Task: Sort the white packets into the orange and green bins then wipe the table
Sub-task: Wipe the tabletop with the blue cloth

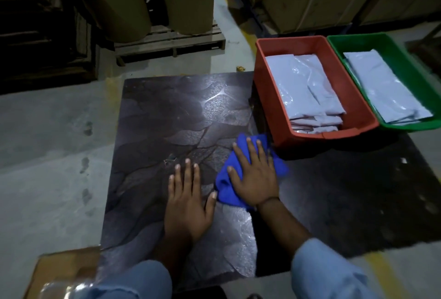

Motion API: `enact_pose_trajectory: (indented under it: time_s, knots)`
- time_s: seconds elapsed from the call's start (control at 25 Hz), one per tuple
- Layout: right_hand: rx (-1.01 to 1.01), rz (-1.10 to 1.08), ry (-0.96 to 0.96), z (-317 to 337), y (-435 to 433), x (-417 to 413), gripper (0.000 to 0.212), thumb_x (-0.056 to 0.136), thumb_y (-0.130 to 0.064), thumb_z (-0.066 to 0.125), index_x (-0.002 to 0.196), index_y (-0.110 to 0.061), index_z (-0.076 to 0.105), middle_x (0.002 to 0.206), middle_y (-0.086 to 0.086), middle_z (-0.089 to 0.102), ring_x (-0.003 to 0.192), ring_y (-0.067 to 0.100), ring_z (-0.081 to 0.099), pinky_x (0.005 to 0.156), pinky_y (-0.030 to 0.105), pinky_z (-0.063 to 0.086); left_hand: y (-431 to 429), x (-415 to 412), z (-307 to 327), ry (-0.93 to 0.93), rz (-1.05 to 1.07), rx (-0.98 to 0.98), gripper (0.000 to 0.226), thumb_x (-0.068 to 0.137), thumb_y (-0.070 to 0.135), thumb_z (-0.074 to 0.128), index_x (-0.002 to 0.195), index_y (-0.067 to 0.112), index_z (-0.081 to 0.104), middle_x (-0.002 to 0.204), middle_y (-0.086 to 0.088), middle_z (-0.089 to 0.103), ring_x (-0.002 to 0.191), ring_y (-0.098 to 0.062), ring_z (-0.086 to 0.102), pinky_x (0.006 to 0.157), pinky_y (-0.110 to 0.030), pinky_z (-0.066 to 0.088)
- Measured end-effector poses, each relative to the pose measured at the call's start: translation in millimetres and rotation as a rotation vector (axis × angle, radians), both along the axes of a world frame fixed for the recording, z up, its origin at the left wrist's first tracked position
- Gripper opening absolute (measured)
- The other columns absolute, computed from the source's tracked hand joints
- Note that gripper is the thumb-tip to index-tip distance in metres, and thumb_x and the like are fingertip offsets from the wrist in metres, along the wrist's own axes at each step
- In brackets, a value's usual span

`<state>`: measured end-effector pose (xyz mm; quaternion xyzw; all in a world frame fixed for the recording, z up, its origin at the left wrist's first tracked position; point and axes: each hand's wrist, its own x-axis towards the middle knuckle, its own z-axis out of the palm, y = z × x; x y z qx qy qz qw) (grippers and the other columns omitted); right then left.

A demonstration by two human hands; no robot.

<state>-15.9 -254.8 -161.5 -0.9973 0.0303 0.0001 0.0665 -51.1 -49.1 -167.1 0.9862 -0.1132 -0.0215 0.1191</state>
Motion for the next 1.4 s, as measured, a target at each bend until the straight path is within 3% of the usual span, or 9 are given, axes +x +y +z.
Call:
enact_pose_trajectory:
  time_s: [0.12,0.2,0.28,0.44,0.56,0.92,1.04,1.24,1.4]
  knots:
    - [0.03,-0.073,-0.005,-3.1,-5.8,85.8,0.068,0.09,-0.06,0.038,0.152,-0.033,0.035,0.163,0.009,0.025,0.151,0.035,0.017,0.119,0.057,0.016,-2.5,2.7,-2.4,-0.027,0.006,0.007,0.082,0.096,0.056,0.04,0.159,0.008,0.018,0.169,-0.012,0.004,0.156,-0.033,0.002,0.125,-0.05,0.012]
    - [0.036,-0.093,-0.024,-6.3,-1.8,100.2,0.068,0.09,-0.06,0.038,0.152,-0.031,0.036,0.163,0.01,0.025,0.15,0.036,0.017,0.119,0.057,0.016,-3.0,5.5,-5.4,-0.048,0.001,0.011,0.083,0.095,0.056,0.041,0.159,0.007,0.019,0.168,-0.013,0.006,0.155,-0.034,0.004,0.124,-0.051,0.014]
    - [0.046,0.01,-0.08,-6.4,6.4,64.0,0.069,0.091,-0.059,0.04,0.154,-0.031,0.033,0.163,0.009,0.025,0.151,0.034,0.015,0.119,0.057,0.017,-1.3,4.7,-8.4,-0.051,-0.005,0.025,0.083,0.094,0.055,0.041,0.158,0.006,0.022,0.168,-0.015,0.01,0.155,-0.036,0.008,0.123,-0.053,0.016]
    - [0.073,0.222,-0.031,11.8,-0.5,-88.2,0.072,0.094,-0.057,0.044,0.157,-0.035,0.018,0.167,0.002,0.007,0.154,0.027,-0.002,0.121,0.055,0.014,0.4,2.5,-10.0,-0.101,-0.009,-0.014,0.08,0.094,0.053,0.044,0.157,0.006,0.027,0.166,-0.016,0.016,0.154,-0.037,0.014,0.121,-0.055,0.021]
    - [0.08,0.227,-0.007,16.1,-22.7,-150.7,0.07,0.095,-0.057,0.046,0.157,-0.035,0.02,0.167,0.0,0.007,0.154,0.026,0.0,0.121,0.056,0.016,-2.5,1.4,-10.6,-0.129,0.012,-0.025,0.079,0.095,0.055,0.043,0.156,0.007,0.029,0.166,-0.014,0.018,0.154,-0.036,0.015,0.121,-0.054,0.022]
    - [0.026,0.034,-0.054,-4.7,-2.3,22.1,0.068,0.09,-0.06,0.037,0.152,-0.032,0.036,0.161,0.01,0.029,0.151,0.034,0.018,0.12,0.055,0.016,-1.1,2.8,-15.2,-0.116,0.028,-0.033,0.081,0.094,0.058,0.041,0.157,0.009,0.029,0.167,-0.012,0.018,0.154,-0.033,0.015,0.124,-0.052,0.018]
    - [0.02,0.079,-0.057,-1.5,4.7,-8.7,0.069,0.091,-0.059,0.038,0.155,-0.033,0.03,0.164,0.009,0.023,0.152,0.033,0.013,0.12,0.055,0.013,-0.5,2.6,-16.7,-0.117,0.018,-0.031,0.081,0.093,0.057,0.04,0.157,0.009,0.028,0.167,-0.012,0.017,0.155,-0.033,0.014,0.123,-0.053,0.019]
    - [0.063,0.279,0.022,16.0,-6.8,-150.5,0.07,0.096,-0.056,0.042,0.157,-0.036,0.016,0.168,0.001,0.004,0.154,0.026,-0.004,0.122,0.054,0.011,-2.8,0.4,-12.0,-0.124,0.028,-0.054,0.081,0.095,0.058,0.042,0.157,0.009,0.027,0.167,-0.012,0.016,0.155,-0.033,0.013,0.123,-0.053,0.019]
    - [0.02,0.13,-0.036,6.1,-20.5,-87.0,0.064,0.097,-0.052,0.038,0.156,-0.035,0.023,0.167,0.003,0.014,0.154,0.028,0.004,0.122,0.053,0.014,-3.7,-2.7,-11.3,-0.169,0.034,-0.067,0.078,0.096,0.054,0.046,0.157,0.008,0.029,0.167,-0.012,0.018,0.155,-0.032,0.013,0.122,-0.053,0.021]
